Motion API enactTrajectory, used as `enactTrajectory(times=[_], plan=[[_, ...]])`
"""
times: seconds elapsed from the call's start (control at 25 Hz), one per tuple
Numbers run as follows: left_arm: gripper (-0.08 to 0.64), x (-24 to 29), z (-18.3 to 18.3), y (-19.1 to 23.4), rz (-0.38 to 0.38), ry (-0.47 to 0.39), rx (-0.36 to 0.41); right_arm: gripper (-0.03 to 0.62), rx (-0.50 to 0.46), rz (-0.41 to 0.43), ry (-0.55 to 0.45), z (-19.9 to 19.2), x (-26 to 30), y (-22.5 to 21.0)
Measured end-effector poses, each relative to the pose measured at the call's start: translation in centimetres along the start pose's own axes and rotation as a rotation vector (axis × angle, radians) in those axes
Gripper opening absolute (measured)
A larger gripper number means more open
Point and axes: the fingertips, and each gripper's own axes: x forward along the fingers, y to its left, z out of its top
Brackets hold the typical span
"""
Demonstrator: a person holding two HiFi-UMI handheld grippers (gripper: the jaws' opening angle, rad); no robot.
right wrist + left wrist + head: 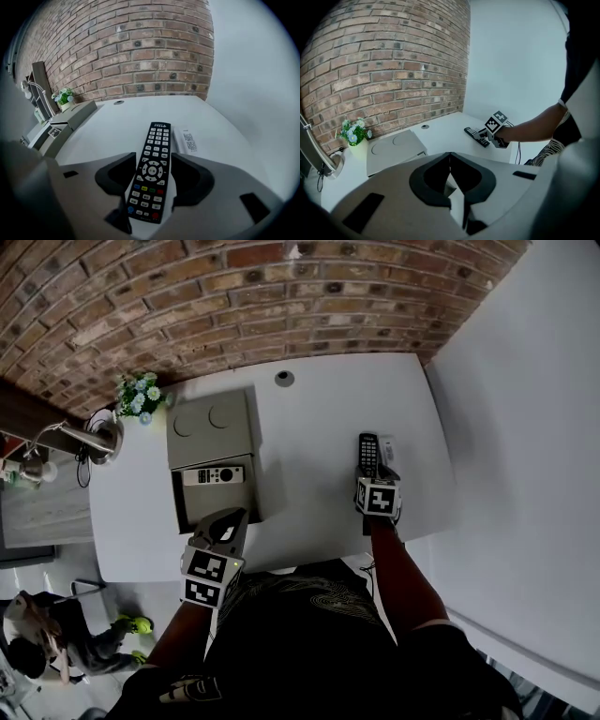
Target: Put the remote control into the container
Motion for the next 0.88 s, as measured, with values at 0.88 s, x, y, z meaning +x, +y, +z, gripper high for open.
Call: enactTrajectory(times=[0.88], plan=[[0.008,-3.0,-2.4,3.1,0.069,-0.004,-0.14,0.249,-0.024,-0.021,0.06,0.1,1.9,0.2]])
